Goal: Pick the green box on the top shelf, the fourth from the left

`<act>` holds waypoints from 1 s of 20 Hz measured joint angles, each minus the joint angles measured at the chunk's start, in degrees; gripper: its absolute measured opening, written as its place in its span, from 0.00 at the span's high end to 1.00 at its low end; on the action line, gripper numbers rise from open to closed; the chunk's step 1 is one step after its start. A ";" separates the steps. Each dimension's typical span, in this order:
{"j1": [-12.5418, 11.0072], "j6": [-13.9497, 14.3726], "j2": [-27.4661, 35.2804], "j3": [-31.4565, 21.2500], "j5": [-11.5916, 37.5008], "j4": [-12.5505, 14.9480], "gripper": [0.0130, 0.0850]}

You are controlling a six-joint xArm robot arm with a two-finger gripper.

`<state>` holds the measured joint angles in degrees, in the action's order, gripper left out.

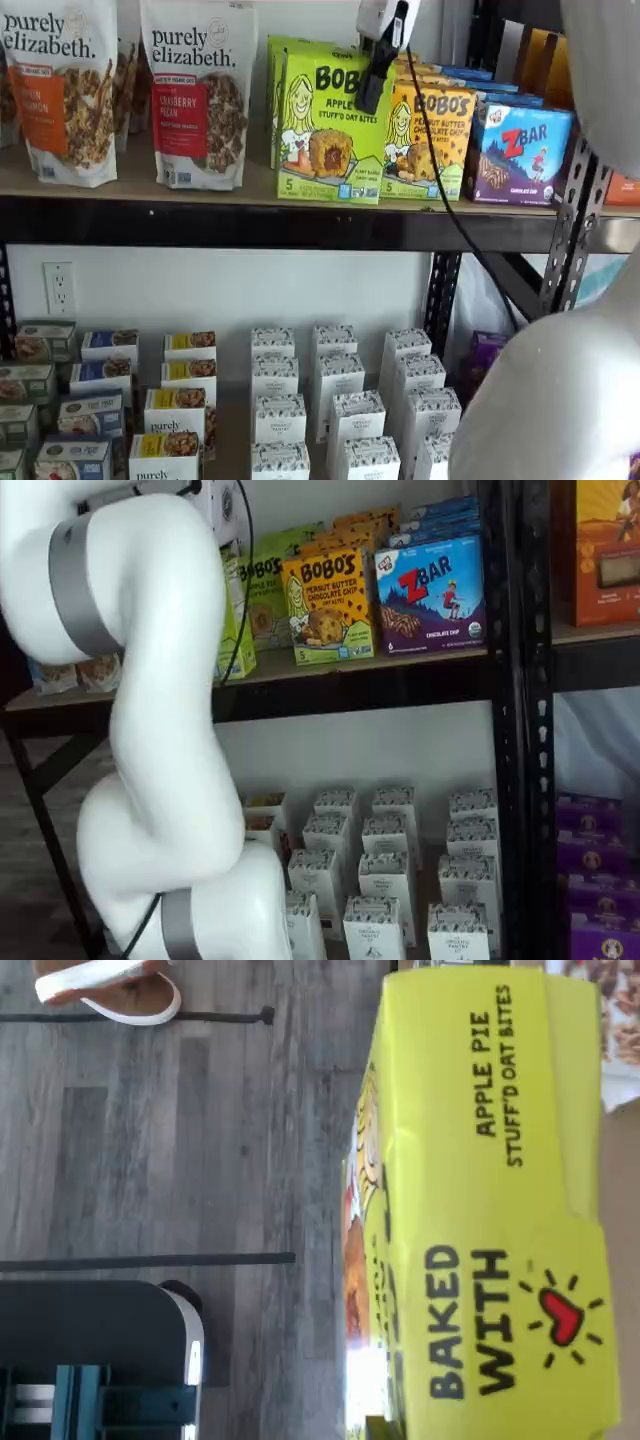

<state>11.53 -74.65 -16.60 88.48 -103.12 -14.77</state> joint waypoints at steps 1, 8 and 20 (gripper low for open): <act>-0.04 -0.01 -0.98 -1.02 0.16 -0.10 0.78; -0.14 -0.41 -7.60 -8.37 2.33 0.56 0.78; -0.78 -1.87 -16.06 -19.30 6.83 2.38 0.78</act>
<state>10.75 -76.52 -32.66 69.19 -96.29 -12.39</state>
